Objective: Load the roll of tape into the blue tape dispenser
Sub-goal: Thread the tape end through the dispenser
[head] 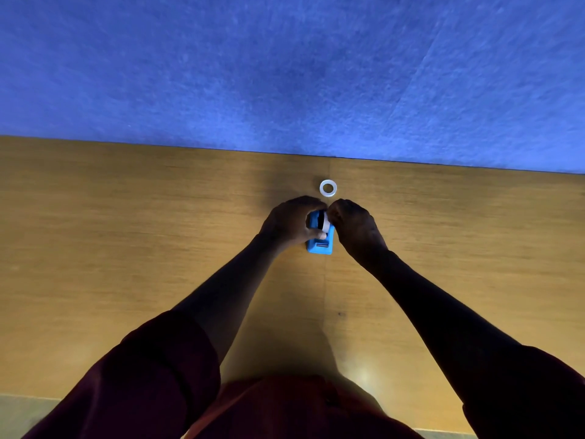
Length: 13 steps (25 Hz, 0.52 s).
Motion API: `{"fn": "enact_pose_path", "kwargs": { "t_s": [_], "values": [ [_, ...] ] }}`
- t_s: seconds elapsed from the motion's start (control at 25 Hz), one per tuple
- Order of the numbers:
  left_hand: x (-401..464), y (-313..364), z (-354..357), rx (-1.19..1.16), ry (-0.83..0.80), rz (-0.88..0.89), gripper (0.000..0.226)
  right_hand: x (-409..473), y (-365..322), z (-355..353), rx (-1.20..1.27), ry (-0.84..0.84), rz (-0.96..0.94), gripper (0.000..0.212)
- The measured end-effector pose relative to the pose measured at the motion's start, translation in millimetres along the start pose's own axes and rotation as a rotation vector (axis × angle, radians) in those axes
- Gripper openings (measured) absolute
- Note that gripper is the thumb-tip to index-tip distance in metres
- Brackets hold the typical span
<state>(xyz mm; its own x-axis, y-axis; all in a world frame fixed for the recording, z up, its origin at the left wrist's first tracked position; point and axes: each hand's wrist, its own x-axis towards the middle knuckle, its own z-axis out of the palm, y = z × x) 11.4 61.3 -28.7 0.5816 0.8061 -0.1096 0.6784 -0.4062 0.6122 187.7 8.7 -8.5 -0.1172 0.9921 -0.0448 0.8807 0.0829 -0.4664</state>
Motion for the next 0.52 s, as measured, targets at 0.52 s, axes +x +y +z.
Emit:
{"fn": "enact_pose_path", "kwargs": {
  "t_s": [0.52],
  "values": [
    [-0.5,-0.2,2.1,-0.025,-0.006,0.037,0.058,-4.5,1.4,0.8,0.175,0.099,0.096,0.014]
  ]
}}
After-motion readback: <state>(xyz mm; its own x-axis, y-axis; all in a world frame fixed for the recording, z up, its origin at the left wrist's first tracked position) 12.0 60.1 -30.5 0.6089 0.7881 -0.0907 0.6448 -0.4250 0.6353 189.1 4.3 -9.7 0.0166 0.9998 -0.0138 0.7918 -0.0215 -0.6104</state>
